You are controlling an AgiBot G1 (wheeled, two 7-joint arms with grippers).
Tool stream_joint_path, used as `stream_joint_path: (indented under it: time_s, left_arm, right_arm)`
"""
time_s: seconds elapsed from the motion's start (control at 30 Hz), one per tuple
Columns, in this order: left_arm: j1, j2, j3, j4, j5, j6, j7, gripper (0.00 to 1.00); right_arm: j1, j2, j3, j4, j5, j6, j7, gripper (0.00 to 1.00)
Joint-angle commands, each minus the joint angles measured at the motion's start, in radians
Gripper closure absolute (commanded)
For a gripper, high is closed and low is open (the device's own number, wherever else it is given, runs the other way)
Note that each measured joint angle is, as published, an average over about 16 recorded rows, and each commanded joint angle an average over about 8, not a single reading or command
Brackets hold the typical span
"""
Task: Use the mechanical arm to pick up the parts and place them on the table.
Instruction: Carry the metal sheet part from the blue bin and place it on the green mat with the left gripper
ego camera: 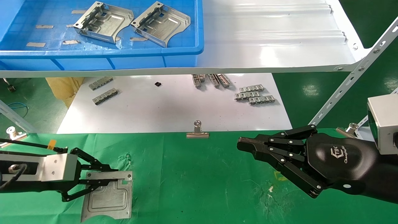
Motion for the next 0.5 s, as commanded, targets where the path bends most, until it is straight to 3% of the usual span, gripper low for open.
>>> stream_joint_path:
  time_s: [0.03, 0.33, 0.43, 0.5]
  left_arm:
    - [0.011, 0.000, 0.003, -0.006, 0.011, -0.020, 0.001, 1.00]
    - [0.037, 0.008, 0.017, -0.018, 0.057, -0.078, 0.004, 0.97]
    - [0.042, 0.010, 0.021, -0.022, 0.070, -0.093, 0.003, 0.81]
    - [0.045, 0.011, 0.023, -0.024, 0.076, -0.099, 0.004, 0.61]
  right_arm:
    - [0.000, 0.000, 0.000, 0.000, 0.000, 0.000, 0.000, 1.00]
    - [0.000, 0.000, 0.000, 0.000, 0.000, 0.000, 0.000, 1.00]
    - [0.000, 0.000, 0.000, 0.000, 0.000, 0.000, 0.000, 1.00]
    - [0.000, 0.000, 0.000, 0.000, 0.000, 0.000, 0.000, 1.00]
